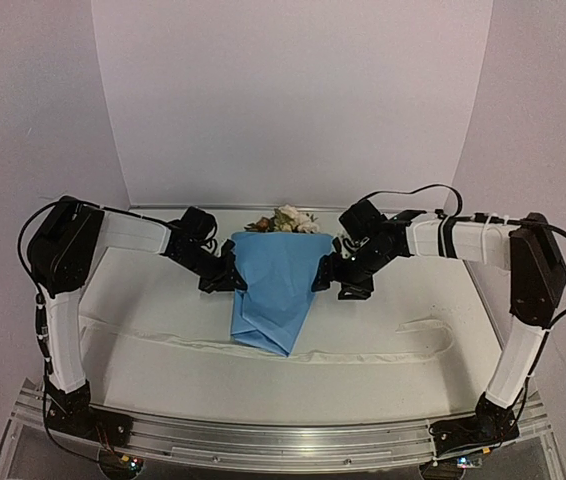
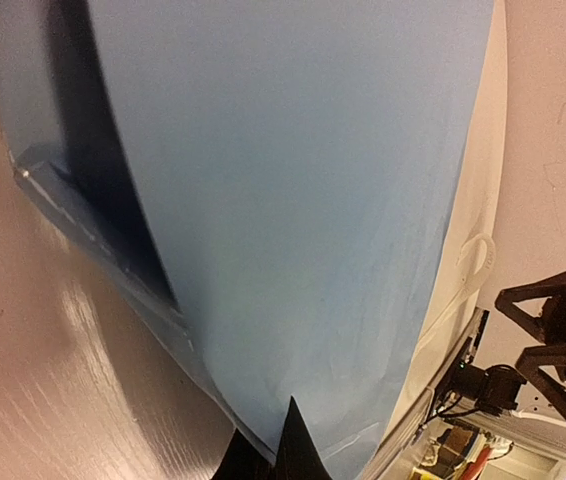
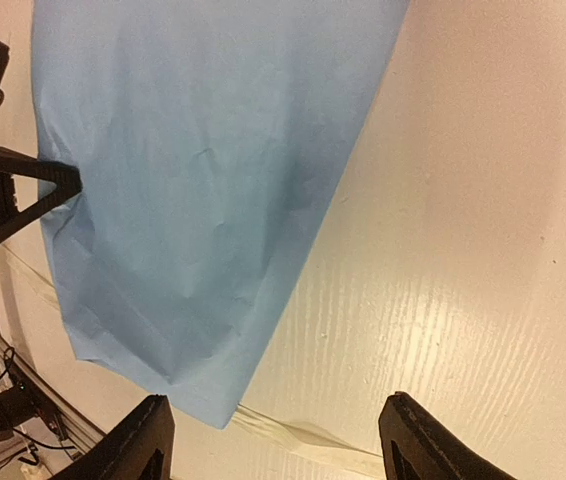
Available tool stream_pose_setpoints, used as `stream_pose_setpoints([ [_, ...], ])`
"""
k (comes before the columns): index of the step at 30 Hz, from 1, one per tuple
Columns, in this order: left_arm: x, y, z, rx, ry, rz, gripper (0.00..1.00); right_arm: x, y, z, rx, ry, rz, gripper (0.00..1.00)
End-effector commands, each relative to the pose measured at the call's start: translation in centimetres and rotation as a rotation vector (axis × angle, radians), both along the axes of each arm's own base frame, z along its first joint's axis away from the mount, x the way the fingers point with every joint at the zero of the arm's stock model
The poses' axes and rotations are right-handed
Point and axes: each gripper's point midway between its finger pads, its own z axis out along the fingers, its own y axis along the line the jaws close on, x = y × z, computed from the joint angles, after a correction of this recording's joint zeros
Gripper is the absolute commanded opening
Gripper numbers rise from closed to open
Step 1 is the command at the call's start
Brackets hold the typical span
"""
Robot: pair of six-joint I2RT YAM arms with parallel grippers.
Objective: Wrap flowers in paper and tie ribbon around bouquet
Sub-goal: Pick up the folded bouquet from the center of the board, then place the folded bouquet on the ribbon.
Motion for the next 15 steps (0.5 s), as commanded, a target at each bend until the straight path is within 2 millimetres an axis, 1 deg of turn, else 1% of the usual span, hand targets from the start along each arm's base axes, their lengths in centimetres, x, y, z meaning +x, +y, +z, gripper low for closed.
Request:
stream_pose_setpoints([
  [1,-1.6,-0.4,3.4,-0.093,0.018,-0.009,0.00,-0.9,-1.4,0.0,-0.035,0.001,-0.010,0.72],
  [4,-2.2,-0.3,3.7,-0.118,0.034,0.005,0.00,-1.5,-2.0,-0.3,-0.049,0.014,-0.025,0.71],
  [9,-3.4,0.4,3.9,-0.105,0.042,0.028,0.00,-3.0,-4.1,-1.7,-0.101,0.027,-0.052,0.71],
  [13,-4.9,0.7,3.7,-0.082,0.048,0.046,0.00,-4.0,-5.9,-2.2,-0.144,0.019,-0.075,0.71],
  [15,-5.8,0.6,3.4,-0.065,0.048,0.055,0.00,-4.3,-6.6,-2.1,-0.158,0.008,-0.092,0.71],
])
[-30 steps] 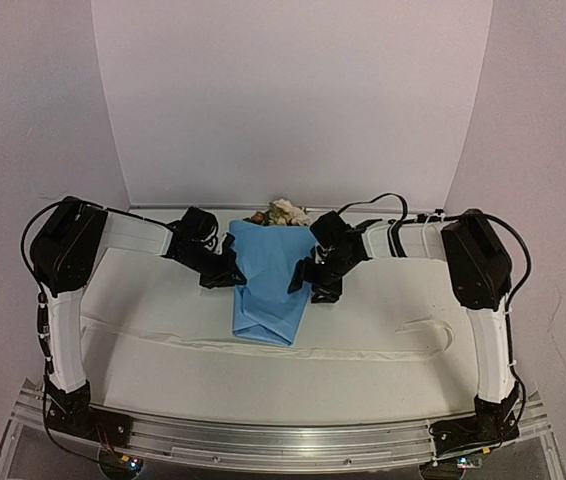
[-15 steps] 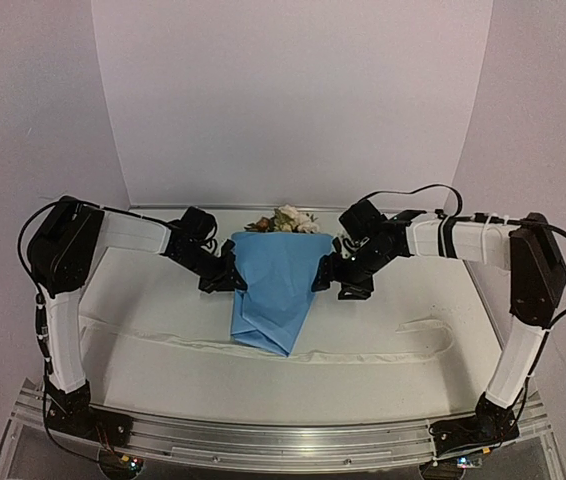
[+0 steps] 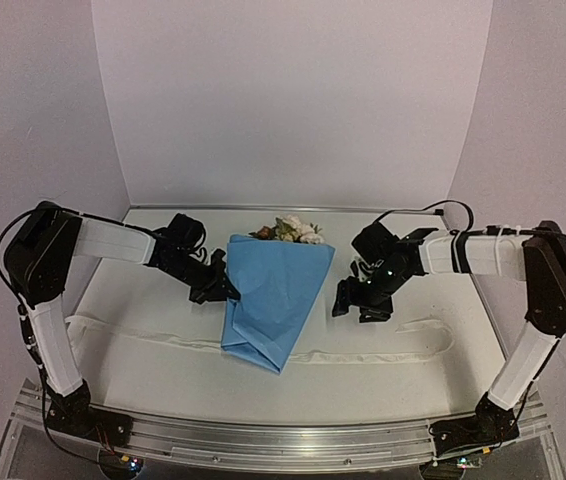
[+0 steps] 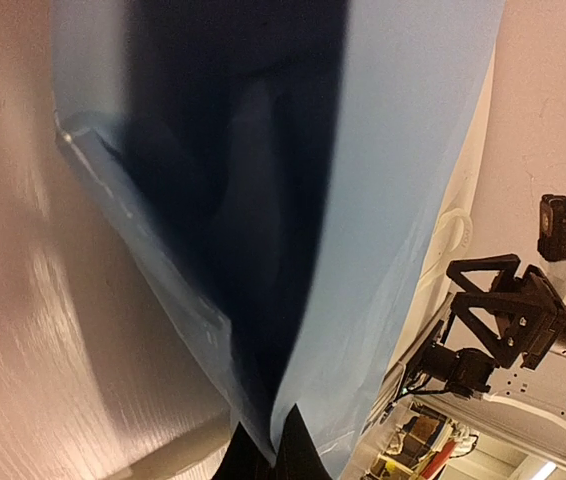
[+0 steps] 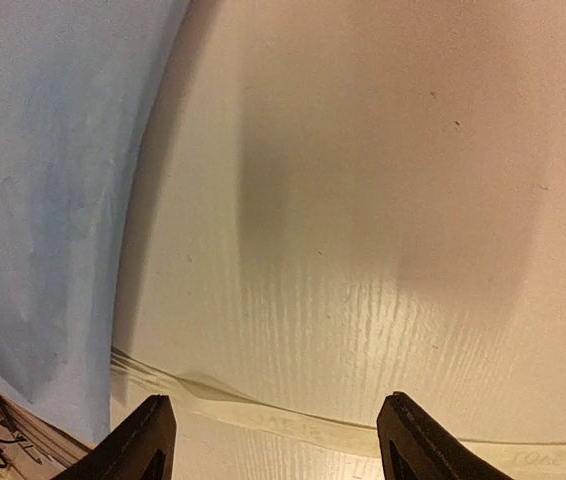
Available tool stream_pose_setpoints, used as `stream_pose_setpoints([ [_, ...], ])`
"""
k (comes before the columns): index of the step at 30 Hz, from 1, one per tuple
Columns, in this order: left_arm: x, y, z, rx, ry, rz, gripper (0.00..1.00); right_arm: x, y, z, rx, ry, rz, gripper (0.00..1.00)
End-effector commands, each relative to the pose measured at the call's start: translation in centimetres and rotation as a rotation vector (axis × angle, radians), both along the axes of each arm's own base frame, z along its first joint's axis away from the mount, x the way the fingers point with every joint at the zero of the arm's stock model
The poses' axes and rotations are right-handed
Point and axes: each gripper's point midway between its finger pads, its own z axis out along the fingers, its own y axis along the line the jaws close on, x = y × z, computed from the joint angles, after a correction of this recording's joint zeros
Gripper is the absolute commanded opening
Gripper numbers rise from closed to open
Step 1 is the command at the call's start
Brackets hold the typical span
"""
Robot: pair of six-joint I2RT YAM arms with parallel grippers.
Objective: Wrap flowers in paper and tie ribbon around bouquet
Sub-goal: Place the folded bouquet on the ribbon.
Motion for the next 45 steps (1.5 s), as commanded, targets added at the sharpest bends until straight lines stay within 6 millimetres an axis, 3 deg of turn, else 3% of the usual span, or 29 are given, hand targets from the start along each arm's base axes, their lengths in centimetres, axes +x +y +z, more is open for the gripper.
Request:
stream_pose_setpoints([
  [1,-1.9,-0.8,1.9,-0.009,-0.039,0.017,0.00,-0.2,-2.2,1.1,-0.044,-0.064,-0.054,0.71],
  [7,-4.7,-1.5,1.2,0.025,-0.035,0.030,0.00,-1.4,-5.3,0.5,-0.123,-0.098,-0.120,0.73],
  [17,-7.2,-2.1,-0.4,0.068,-0.014,0.066,0.00,-2.9,-9.2,0.2,-0.229,-0.150,-0.164,0.75],
  [30,-9.0,-2.2,-1.3,0.110,-0.001,0.150,0.01,-3.6,-10.5,0.5,-0.263,-0.167,-0.156,0.77],
  [33,-9.0,-1.9,-1.4,0.138,-0.017,0.173,0.18,-3.6,-10.7,0.8,-0.272,-0.177,-0.150,0.79],
  [36,-8.6,-1.1,-0.7,0.171,-0.049,0.209,0.46,-3.6,-11.2,1.3,-0.277,-0.198,-0.153,0.82],
  [39,-7.7,0.4,1.1,0.229,-0.112,0.264,0.60,-3.6,-11.7,1.7,-0.281,-0.220,-0.164,0.86],
  [42,-6.8,3.3,2.5,0.336,-0.165,0.367,0.74,-3.7,-12.4,1.9,-0.294,-0.242,-0.173,0.90],
  [45,-6.3,8.3,2.5,0.505,-0.176,0.516,0.78,-3.9,-12.8,2.0,-0.300,-0.256,-0.177,0.93],
])
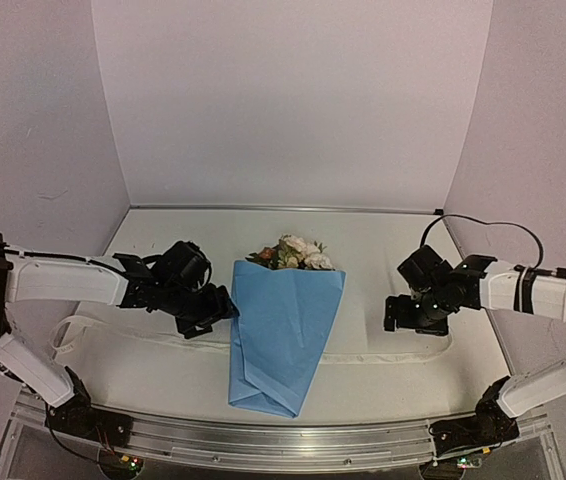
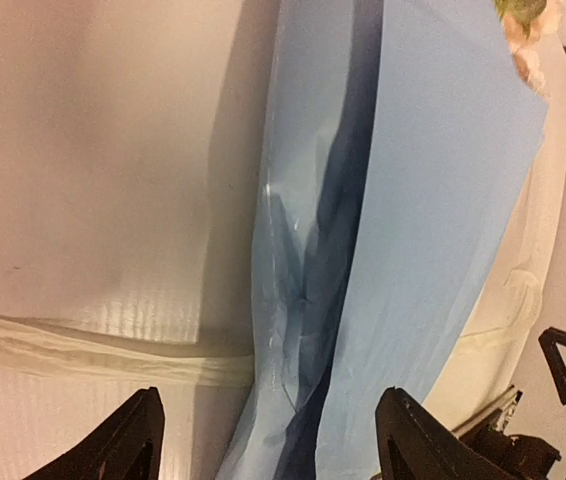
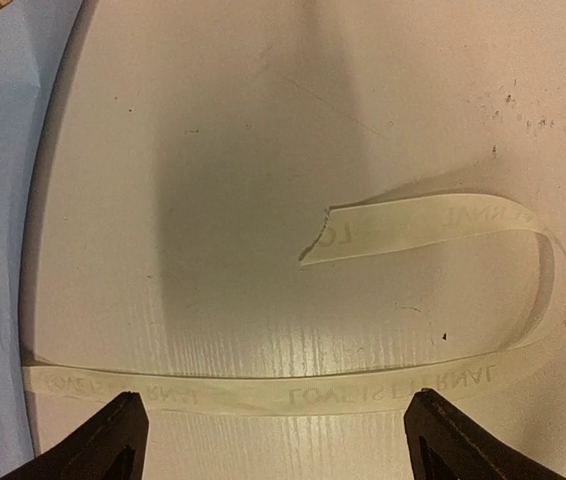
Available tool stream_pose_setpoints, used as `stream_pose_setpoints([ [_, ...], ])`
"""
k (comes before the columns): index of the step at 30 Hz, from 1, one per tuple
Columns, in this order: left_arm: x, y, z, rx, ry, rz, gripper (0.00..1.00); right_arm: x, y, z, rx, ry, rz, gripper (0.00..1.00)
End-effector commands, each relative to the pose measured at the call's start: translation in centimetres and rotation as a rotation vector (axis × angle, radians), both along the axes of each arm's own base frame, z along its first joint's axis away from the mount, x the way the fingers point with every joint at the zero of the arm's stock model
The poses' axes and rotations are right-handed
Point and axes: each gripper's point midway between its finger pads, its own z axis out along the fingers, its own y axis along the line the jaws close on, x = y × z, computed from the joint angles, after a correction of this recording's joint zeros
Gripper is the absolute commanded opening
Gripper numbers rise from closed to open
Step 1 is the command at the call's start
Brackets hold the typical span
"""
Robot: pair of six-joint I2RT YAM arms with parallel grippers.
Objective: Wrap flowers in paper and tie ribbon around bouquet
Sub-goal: Place the folded bouquet on the ribbon, then pick up the ribbon at the center of the board.
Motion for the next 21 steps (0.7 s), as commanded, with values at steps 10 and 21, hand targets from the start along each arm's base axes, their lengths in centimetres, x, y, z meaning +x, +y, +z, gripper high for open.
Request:
stream_pose_setpoints([
  [10,1.2,27.4,1.3,0.497,-0.019,0.822,0.92,-0.6,-4.5,0.9,-0.097,-0.136,-0.093,0.98],
  [21,4.9,36.9,-1.5,0.519,0.052,1.030,0.83,-1.3,-3.5,-0.3,-0.015,-0.115,-0.087,0.98],
])
